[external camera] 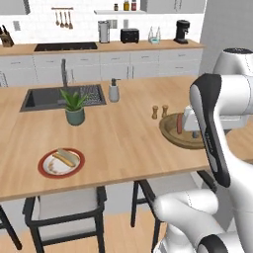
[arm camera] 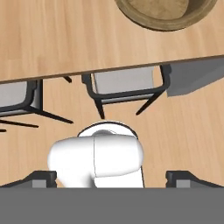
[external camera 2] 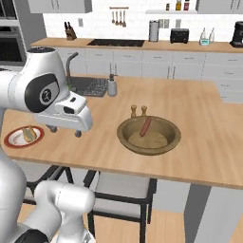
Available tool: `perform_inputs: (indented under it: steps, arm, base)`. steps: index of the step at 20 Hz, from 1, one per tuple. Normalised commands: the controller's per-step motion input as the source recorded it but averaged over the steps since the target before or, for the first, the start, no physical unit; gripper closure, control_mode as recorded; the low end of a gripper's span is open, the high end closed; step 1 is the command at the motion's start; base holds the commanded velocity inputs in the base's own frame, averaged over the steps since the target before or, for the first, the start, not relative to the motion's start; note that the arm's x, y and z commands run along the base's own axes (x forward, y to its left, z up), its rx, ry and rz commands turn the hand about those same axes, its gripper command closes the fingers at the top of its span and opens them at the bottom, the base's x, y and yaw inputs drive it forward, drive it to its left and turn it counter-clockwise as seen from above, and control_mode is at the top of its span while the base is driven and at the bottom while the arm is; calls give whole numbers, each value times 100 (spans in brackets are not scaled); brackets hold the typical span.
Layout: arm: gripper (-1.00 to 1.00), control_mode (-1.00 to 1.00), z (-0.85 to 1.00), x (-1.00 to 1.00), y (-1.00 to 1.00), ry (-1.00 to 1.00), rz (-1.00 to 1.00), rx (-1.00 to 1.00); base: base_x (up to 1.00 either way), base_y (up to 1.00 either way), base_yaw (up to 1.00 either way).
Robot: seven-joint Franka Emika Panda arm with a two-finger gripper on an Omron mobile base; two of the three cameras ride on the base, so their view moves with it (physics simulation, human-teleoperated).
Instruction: Place one bun and one sausage from the bowl on each plate.
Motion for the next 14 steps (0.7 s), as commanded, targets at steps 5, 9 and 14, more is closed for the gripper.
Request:
perform_inputs:
  steps: [5,9,14]
  arm:
    - [-100,100,0,0,0,0,0,0]
    - [-100,100,0,0,0,0,0,0]
    - [-100,-100,0,0,0,0,0,0]
  base:
    - [0,-57,0]
    - [0,-20,0]
    - [0,0,0]
